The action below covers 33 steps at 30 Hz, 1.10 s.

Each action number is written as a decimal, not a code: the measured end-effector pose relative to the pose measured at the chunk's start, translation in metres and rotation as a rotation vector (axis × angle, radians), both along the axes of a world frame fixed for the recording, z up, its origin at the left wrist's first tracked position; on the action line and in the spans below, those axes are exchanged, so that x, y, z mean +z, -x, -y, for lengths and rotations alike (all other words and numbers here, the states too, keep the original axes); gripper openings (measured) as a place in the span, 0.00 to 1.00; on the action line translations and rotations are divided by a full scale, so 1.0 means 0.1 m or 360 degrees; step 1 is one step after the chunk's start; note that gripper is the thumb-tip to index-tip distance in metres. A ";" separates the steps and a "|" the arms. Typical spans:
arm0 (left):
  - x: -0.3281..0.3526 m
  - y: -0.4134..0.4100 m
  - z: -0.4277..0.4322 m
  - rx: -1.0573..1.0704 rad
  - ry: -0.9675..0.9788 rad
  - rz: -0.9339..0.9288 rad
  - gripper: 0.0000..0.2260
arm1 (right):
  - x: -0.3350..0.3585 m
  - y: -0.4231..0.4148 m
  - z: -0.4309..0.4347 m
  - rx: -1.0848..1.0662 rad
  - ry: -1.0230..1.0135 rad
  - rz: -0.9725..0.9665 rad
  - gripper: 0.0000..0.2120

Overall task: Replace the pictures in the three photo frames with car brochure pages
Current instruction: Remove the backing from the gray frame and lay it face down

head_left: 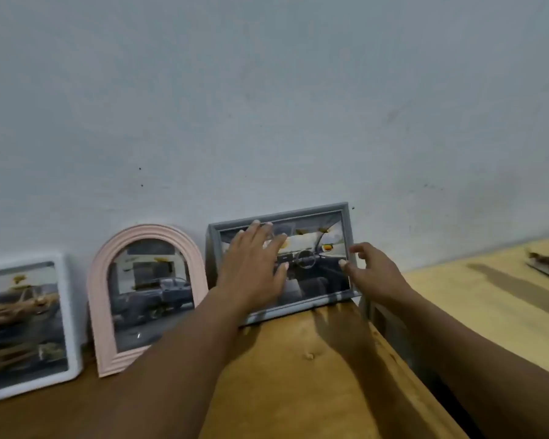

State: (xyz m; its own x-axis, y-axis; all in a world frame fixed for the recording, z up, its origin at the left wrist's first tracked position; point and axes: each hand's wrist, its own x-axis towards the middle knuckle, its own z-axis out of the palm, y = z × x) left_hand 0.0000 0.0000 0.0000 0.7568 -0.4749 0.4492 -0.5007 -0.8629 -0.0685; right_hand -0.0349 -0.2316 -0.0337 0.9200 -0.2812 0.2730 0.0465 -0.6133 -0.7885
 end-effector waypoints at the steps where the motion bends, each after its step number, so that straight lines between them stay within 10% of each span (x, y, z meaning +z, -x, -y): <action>1: -0.01 -0.11 0.04 0.0003 -0.0062 0.0044 0.28 | -0.04 -0.11 0.02 -0.0042 -0.0073 0.0023 0.21; 10: -0.15 -0.56 0.16 0.0014 -0.0149 0.0205 0.30 | -0.39 -0.65 0.19 -0.0158 -0.0615 -0.0131 0.16; 26: 0.27 0.47 0.23 -0.0163 0.0072 -0.0131 0.30 | 0.67 0.79 0.36 -0.0081 -0.0422 0.0023 0.13; 33: 0.88 1.28 0.14 -0.0381 0.0780 -0.0418 0.25 | 1.65 1.33 -0.13 -0.0006 -0.0141 -0.0139 0.14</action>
